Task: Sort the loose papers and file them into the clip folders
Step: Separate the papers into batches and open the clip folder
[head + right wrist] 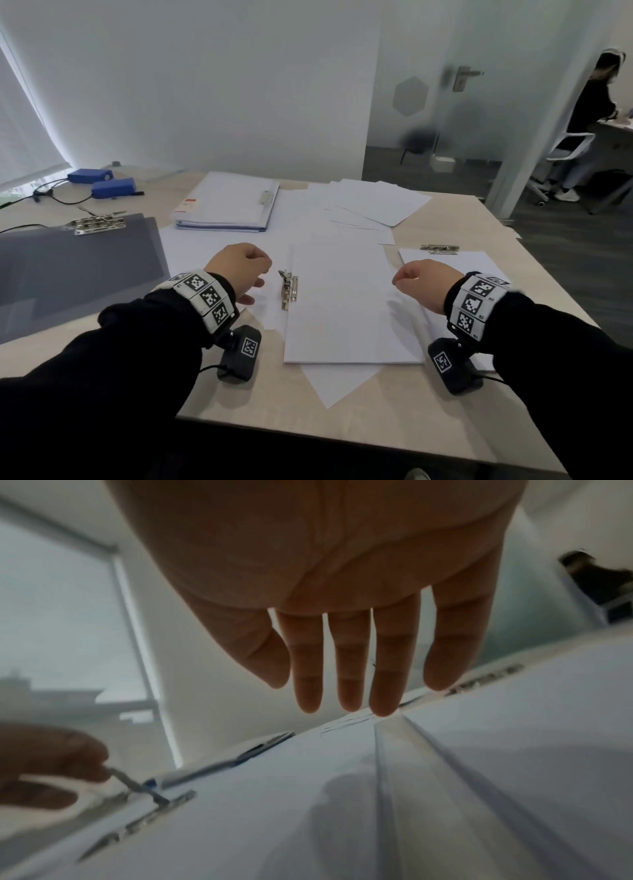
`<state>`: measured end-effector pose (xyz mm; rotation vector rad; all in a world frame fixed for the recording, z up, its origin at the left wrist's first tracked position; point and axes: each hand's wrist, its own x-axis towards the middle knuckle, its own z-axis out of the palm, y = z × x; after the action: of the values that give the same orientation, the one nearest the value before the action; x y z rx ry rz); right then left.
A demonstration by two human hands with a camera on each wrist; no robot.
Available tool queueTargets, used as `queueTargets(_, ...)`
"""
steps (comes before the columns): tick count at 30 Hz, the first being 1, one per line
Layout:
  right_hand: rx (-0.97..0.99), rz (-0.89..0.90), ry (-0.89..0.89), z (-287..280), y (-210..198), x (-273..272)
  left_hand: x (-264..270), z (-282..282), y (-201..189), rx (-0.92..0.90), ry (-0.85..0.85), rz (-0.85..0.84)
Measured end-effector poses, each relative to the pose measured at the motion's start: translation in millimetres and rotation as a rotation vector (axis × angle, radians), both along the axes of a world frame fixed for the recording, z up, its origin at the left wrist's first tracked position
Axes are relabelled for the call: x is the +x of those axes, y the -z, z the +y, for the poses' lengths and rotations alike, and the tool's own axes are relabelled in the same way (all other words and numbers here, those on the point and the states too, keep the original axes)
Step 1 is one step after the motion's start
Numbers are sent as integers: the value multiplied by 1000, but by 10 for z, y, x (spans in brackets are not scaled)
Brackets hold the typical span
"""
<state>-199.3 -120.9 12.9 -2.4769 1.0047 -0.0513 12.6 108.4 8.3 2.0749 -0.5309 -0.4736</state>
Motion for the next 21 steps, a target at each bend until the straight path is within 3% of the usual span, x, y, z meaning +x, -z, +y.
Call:
queueTargets(4,-237,217,-176,-10,-62,264,153,-95,72,-36,5,154)
queueTargets(8,-307,411,-347,58,-57,553,223,-180,159,48,65,218)
queueTargets(15,-305,524,-479,354,51,860,221,-218,261,103,128,230)
queueTargets(21,-326,576,-454,355,94,928,251,-191,340,189,222,131)
